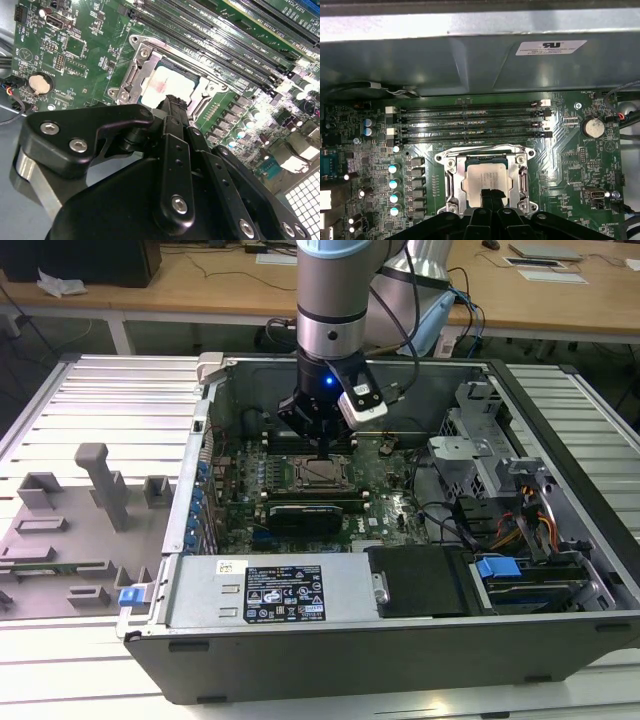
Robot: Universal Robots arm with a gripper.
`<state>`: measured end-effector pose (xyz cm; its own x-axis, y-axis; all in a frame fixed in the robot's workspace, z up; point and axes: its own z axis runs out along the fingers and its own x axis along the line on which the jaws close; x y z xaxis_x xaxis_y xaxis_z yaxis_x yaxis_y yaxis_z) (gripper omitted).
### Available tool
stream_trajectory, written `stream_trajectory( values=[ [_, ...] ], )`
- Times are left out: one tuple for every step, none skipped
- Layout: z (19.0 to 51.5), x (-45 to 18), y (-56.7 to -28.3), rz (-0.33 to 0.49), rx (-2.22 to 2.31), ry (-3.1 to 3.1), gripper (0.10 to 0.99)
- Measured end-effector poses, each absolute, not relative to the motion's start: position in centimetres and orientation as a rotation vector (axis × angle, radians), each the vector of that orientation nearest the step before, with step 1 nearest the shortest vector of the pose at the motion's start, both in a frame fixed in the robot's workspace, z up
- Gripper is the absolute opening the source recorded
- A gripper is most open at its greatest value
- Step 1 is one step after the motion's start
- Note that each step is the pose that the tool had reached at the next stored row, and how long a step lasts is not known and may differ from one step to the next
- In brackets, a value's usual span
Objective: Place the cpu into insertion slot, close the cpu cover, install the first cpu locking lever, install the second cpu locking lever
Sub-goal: 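Install the second cpu locking lever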
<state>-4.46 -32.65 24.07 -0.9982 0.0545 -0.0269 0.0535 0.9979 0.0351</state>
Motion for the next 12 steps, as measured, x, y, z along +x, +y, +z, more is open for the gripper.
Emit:
stream_trajectory(
  values=[
    [24.07,-4.46,-32.65,0.054,0.084,3.112,0.106],
    [24.07,-4.46,-32.65,0.054,0.084,3.112,0.106],
    [24.07,-4.46,-32.65,0.054,0.084,3.112,0.106],
    [24.07,-4.46,-32.65,0.054,0.084,3.112,0.106],
    [24.07,-4.46,-32.65,0.054,0.084,3.112,0.106],
    [24.07,-4.46,-32.65,0.056,0.084,3.112,0.106],
    [24.07,-4.46,-32.65,0.059,0.084,3.112,0.106],
    [24.17,-4.46,-32.66,0.058,0.084,3.112,0.106],
    [24.32,-4.46,-32.66,0.058,0.084,3.112,0.106],
    [24.49,-4.46,-32.65,0.058,0.084,3.112,0.106],
    [24.57,-4.46,-32.65,0.058,0.084,3.112,0.106],
    [24.59,-4.45,-32.65,0.058,0.084,3.112,0.106]
  ],
)
